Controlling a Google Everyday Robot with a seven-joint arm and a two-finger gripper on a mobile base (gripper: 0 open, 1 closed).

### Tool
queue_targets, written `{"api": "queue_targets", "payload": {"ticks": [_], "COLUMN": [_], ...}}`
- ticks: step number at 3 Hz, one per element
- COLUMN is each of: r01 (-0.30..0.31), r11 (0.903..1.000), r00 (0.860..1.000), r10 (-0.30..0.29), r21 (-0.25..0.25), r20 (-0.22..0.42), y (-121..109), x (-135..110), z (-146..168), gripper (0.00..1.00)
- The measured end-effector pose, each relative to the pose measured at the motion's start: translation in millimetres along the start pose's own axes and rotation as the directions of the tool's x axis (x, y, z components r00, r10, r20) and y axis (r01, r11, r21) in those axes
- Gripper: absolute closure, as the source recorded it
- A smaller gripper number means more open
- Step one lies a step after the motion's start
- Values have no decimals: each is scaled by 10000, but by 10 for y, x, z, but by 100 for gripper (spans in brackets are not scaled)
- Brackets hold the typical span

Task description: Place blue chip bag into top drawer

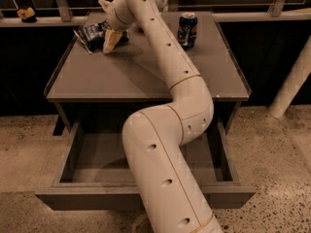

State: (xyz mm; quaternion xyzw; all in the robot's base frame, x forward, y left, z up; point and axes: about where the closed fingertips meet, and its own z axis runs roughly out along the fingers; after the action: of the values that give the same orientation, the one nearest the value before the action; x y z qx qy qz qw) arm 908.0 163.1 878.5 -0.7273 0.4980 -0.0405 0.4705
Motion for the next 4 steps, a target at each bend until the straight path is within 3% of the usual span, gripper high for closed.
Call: {"api": "queue_targets", "payload": {"ticks": [3, 4], "r01": [27, 26], "r11": [10000, 10000], "r00": [9997, 9997], "r10": [-28, -28], "r21": [62, 61], "r20": [249, 249], "y": [-24, -24], "x": [-87, -87], "z": [-3, -2], "gripper": [0, 19]}}
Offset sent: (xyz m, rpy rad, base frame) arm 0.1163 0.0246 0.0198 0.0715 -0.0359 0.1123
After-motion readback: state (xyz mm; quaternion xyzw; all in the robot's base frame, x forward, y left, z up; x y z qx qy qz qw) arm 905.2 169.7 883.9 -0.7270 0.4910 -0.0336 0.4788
